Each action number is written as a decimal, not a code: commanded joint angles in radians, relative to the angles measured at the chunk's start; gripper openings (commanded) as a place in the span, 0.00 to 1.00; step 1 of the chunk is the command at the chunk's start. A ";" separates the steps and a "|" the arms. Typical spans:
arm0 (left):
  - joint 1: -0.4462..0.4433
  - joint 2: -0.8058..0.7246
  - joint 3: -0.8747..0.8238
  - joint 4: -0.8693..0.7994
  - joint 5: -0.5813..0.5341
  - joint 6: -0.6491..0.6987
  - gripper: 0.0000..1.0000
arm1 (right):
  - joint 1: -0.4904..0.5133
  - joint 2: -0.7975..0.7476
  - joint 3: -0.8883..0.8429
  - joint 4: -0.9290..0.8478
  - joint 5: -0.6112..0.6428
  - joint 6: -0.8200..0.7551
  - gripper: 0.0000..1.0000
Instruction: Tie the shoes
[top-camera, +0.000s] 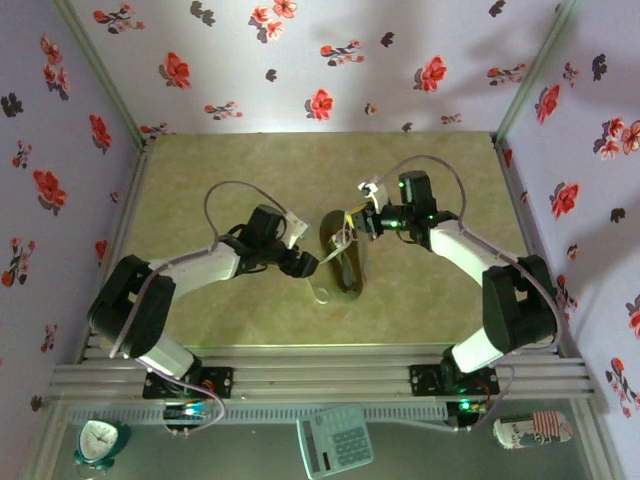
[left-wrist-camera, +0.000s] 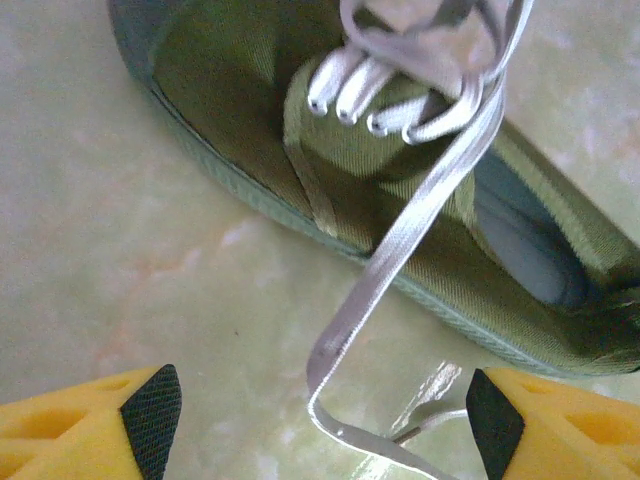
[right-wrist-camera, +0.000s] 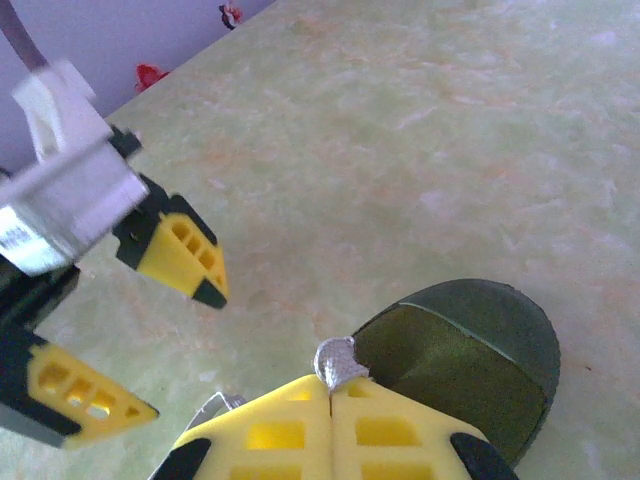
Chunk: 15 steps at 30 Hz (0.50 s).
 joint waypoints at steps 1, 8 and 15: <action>-0.039 0.029 -0.004 0.003 -0.065 -0.031 0.80 | 0.007 -0.025 0.001 0.014 0.007 0.016 0.00; -0.095 0.075 -0.020 -0.003 -0.197 -0.083 0.81 | 0.009 -0.035 -0.005 0.000 0.015 0.007 0.00; -0.166 0.113 -0.004 -0.006 -0.383 -0.206 0.72 | 0.011 -0.049 -0.020 -0.007 0.030 0.004 0.00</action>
